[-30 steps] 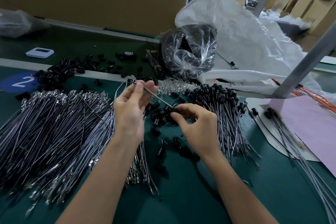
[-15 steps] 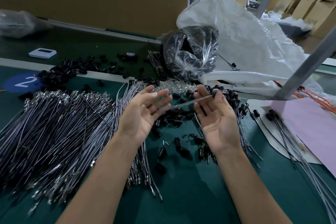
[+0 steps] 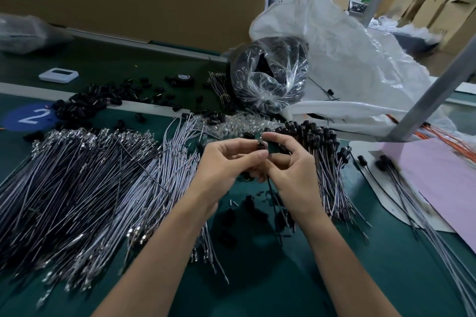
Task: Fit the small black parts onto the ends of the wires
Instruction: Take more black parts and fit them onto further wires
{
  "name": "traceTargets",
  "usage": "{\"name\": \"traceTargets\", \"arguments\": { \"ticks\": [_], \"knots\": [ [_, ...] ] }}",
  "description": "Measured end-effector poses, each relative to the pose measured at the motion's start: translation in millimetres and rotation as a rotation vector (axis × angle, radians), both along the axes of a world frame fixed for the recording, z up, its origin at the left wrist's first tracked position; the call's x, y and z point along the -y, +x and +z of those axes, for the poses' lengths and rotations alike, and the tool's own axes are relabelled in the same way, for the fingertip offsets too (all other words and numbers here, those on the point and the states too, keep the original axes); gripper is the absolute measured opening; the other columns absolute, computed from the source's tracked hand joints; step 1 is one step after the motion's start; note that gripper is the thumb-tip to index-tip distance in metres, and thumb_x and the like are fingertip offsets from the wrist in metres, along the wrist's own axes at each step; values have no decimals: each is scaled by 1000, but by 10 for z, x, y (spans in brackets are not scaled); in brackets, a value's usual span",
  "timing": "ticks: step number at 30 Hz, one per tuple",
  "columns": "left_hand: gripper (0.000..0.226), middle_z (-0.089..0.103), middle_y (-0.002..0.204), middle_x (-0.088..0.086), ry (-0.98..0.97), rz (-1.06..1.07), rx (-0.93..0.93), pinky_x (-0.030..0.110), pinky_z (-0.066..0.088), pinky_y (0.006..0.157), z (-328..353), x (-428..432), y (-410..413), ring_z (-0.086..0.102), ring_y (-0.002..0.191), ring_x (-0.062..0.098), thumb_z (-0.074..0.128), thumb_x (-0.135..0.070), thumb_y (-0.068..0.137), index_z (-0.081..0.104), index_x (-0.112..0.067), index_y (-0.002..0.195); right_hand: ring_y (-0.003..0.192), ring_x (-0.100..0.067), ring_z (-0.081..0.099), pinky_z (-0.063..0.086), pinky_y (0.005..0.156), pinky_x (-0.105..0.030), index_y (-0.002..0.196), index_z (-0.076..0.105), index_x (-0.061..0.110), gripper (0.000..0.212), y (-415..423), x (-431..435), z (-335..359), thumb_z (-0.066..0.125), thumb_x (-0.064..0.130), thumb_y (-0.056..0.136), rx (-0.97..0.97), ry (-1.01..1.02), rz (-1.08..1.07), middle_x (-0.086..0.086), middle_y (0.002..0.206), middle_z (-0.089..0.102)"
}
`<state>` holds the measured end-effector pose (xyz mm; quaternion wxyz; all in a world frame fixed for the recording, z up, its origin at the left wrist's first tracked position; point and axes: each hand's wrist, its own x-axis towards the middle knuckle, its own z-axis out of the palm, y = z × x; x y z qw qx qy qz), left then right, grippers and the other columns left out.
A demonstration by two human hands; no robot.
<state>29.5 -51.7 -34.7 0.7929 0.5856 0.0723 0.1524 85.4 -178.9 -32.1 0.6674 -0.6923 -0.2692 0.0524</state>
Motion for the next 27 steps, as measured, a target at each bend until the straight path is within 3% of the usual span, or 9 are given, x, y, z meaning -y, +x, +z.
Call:
{"name": "traceTargets", "arguments": {
  "ticks": [2, 4, 7, 10, 14, 18, 23, 27],
  "knots": [
    [15, 77, 84, 11, -27, 39, 17, 20, 56, 63, -2, -2, 10, 72, 73, 15, 81, -15, 70, 79, -14, 86, 70, -20, 74, 55, 60, -21, 121, 58, 9, 37, -4, -6, -11, 69, 0, 87, -6, -8, 25, -8, 79, 76],
    [25, 77, 89, 8, -59, 94, 31, 22, 56, 70, -2, -29, 21, 73, 80, 16, 81, -23, 65, 78, -15, 88, 73, -20, 74, 56, 63, -22, 120, 60, 10, 38, 0, -13, -19, 71, 0, 85, -3, -38, 24, -7, 81, 76],
    [34, 77, 95, 7, -83, 168, 73, 26, 56, 83, -2, -62, 36, 72, 94, 20, 80, -27, 61, 77, -13, 92, 70, -14, 74, 55, 62, -19, 102, 71, 12, 19, 16, -24, -34, 73, 4, 85, 54, -127, -22, -1, 77, 76],
    [34, 77, 95, 7, -99, 185, 106, 26, 56, 83, -1, -53, 37, 72, 94, 19, 80, -27, 61, 77, -14, 93, 68, -12, 73, 54, 62, -17, 88, 76, 11, 6, 14, -14, -45, 72, 7, 87, 72, -153, -4, 0, 74, 76],
    [38, 76, 95, 10, -85, 170, 108, 28, 57, 84, 9, -33, 25, 72, 94, 22, 81, -29, 59, 76, -12, 93, 68, -10, 73, 53, 63, -16, 83, 75, 15, 10, 0, -28, -37, 71, 6, 87, 70, -85, 8, 1, 74, 76],
    [38, 77, 94, 10, -56, 135, 84, 23, 58, 77, 12, 23, 24, 73, 94, 23, 81, -27, 61, 75, -10, 94, 71, -17, 74, 56, 66, -20, 90, 76, 7, 6, 6, -31, -43, 70, 8, 88, 46, -17, -3, -3, 77, 76],
    [40, 76, 97, 9, -66, 162, 108, 25, 57, 81, 24, 25, 16, 72, 97, 22, 80, -31, 64, 75, -12, 98, 73, -16, 74, 56, 68, -20, 88, 76, 11, 7, -3, -34, -31, 70, 7, 87, 55, -10, -7, -2, 78, 76],
    [25, 76, 98, 9, -124, 226, 172, 30, 56, 85, 43, 8, 9, 71, 93, 19, 76, -29, 70, 78, -18, 92, 70, -17, 74, 57, 67, -22, 84, 75, 15, 10, -25, -54, -37, 71, 6, 86, 44, -26, 0, -2, 76, 76]
  ]
}}
